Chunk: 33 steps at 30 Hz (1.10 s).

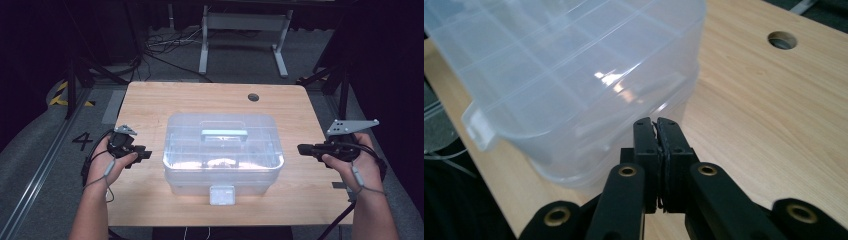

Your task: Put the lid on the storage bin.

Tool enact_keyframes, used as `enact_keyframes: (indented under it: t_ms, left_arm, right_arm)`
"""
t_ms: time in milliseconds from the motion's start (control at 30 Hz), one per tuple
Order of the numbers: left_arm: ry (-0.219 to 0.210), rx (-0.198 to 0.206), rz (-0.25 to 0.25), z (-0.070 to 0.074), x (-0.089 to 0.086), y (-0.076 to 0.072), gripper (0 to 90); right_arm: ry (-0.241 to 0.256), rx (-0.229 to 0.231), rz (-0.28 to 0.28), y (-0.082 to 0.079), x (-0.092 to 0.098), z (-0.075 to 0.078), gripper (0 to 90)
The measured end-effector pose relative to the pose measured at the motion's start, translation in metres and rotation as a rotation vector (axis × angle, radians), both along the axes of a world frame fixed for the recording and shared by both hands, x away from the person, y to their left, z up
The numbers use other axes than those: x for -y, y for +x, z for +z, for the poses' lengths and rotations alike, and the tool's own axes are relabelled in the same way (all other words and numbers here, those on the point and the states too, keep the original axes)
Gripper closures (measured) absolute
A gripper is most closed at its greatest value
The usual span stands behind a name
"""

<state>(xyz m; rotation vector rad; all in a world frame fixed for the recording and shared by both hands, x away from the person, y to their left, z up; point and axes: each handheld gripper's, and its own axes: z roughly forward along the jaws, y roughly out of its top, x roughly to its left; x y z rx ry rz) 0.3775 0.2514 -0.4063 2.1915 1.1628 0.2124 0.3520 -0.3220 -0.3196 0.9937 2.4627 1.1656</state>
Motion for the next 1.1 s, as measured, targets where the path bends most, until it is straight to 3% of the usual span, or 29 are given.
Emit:
enact_keyframes:
  t_ms: [233, 400, 600, 967, 1100]
  left_arm:
    - [-0.002, 0.003, 0.002, -0.001, -0.004, -0.008, 61.4]
    - [-0.007, 0.007, 0.0, -0.003, -0.007, -0.011, 60.7]
    - [-0.011, 0.007, 0.007, -0.006, -0.007, -0.01, 59.1]
    - [0.009, 0.024, -0.032, -0.01, -0.002, -0.004, 54.4]
    - [0.004, 0.009, -0.034, -0.012, 0.0, -0.004, 54.0]
  right_arm:
    - [0.03, 0.019, -0.07, 0.016, 0.004, -0.005, 79.1]
    - [0.035, 0.048, -0.115, 0.033, 0.006, -0.015, 62.0]
    - [0.032, 0.092, -0.141, 0.048, 0.017, -0.029, 50.0]
    - [-0.005, 0.044, -0.17, 0.074, 0.032, -0.065, 43.8]
    - [-0.015, 0.036, -0.171, 0.079, 0.032, -0.075, 42.1]
